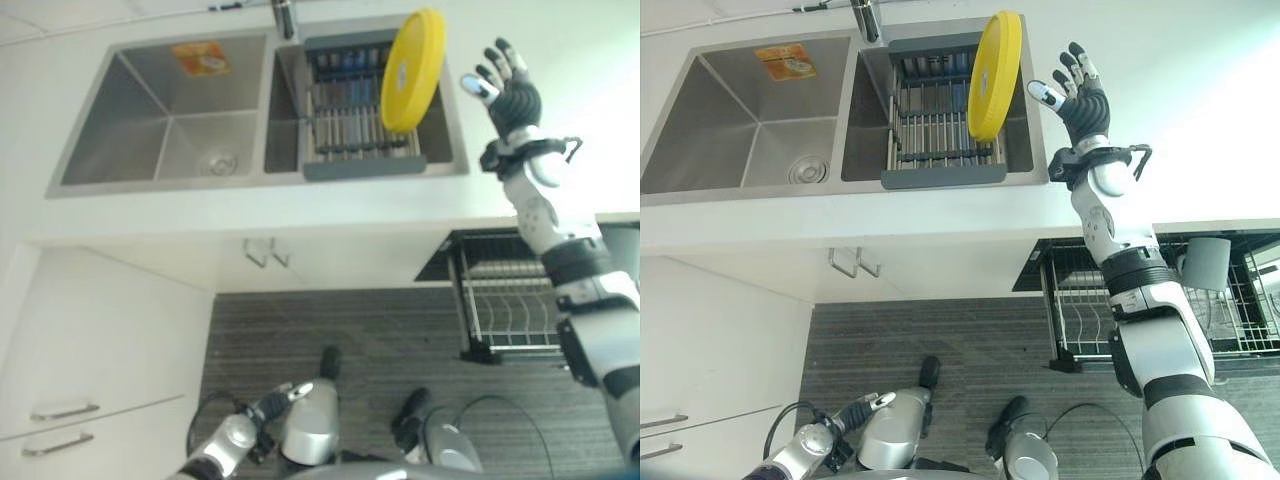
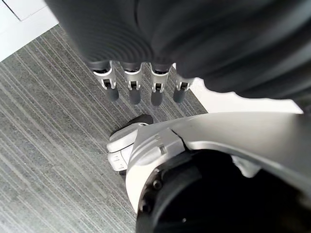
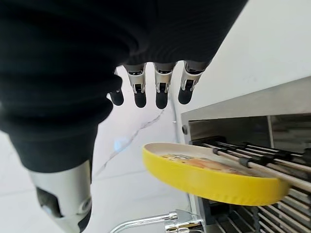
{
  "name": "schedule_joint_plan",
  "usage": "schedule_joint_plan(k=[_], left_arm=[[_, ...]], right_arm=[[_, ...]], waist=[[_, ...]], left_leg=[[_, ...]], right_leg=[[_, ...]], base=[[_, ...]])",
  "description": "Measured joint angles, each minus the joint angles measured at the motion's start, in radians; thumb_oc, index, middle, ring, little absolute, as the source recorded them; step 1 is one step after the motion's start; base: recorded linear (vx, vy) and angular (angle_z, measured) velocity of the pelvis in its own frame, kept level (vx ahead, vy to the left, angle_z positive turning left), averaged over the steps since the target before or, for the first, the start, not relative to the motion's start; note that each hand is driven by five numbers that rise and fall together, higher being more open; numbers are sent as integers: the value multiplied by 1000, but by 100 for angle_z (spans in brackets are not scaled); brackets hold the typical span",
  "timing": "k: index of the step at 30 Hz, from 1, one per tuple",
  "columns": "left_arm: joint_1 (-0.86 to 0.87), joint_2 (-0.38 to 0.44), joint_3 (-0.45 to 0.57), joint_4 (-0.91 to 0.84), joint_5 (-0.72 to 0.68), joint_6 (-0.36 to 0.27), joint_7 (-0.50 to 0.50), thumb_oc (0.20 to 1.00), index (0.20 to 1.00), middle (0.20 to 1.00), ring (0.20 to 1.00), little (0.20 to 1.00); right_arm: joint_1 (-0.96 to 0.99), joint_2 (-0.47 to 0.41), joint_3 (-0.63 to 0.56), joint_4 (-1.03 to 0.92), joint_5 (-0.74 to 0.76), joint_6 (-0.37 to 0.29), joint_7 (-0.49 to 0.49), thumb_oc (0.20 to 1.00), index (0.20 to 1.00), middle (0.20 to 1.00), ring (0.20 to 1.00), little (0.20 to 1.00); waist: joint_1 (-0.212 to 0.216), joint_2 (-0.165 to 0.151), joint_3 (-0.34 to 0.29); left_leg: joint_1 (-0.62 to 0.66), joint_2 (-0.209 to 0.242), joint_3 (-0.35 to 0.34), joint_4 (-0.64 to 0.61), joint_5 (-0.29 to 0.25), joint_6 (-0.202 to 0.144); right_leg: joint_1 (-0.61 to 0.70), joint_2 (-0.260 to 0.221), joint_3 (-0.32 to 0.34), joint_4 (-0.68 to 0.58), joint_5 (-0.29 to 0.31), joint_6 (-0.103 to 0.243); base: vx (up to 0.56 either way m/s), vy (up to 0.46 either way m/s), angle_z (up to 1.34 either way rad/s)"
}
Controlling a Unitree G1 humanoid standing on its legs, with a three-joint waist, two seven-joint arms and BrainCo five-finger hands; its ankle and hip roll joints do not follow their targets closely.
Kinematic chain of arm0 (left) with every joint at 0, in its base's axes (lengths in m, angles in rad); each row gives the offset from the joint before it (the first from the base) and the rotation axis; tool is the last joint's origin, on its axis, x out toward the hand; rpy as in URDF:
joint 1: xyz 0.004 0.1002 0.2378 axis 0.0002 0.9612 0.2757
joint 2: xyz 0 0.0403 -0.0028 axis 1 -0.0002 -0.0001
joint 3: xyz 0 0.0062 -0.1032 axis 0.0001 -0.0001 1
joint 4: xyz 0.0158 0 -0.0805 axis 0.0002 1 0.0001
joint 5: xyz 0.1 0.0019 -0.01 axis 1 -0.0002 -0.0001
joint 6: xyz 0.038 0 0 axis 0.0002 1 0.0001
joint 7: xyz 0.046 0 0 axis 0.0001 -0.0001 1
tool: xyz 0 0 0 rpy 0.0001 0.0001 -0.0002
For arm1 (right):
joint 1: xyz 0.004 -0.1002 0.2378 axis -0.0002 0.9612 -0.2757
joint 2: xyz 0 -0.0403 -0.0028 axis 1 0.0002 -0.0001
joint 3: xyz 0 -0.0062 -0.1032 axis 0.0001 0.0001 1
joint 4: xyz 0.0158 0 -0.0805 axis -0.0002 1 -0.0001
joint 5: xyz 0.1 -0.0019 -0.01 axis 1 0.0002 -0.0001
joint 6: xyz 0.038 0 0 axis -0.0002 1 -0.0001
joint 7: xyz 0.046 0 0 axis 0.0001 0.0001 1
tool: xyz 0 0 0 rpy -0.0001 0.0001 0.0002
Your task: Place the dishes in the dishwasher.
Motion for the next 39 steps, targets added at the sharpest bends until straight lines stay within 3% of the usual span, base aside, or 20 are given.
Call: schedule_joint_plan(k=[19,28,39], left_arm=[[-1,55,-43,-103,11,-44,119,1000,1000,1000,1000,1000],[-4,69,-42,-140,9,-41,125,1000,1000,1000,1000,1000],[-19,106,-42,-178,-13,-26,121,1000,1000,1000,1000,1000]], right_arm=[[-42,5,1,57,0,1,17,1000,1000,1000,1000,1000],[-95,7,39,61,-3,1,27,1000,1000,1000,1000,1000],[-160,2,39,176,-2,3,25,1000,1000,1000,1000,1000]], waist=[[29,6,54],[36,10,76],[51,-25,102]], left_leg=[[-58,-3,-26,50,2,2],[-78,-4,-31,66,1,2],[-137,1,-49,101,5,-5]], right_leg=[[-59,-22,-3,84,-29,-9],[-95,-39,0,157,-67,-16],[-146,-39,-1,194,-77,-24]], base=[[-2,17,2],[31,7,3],[-16,-9,2]])
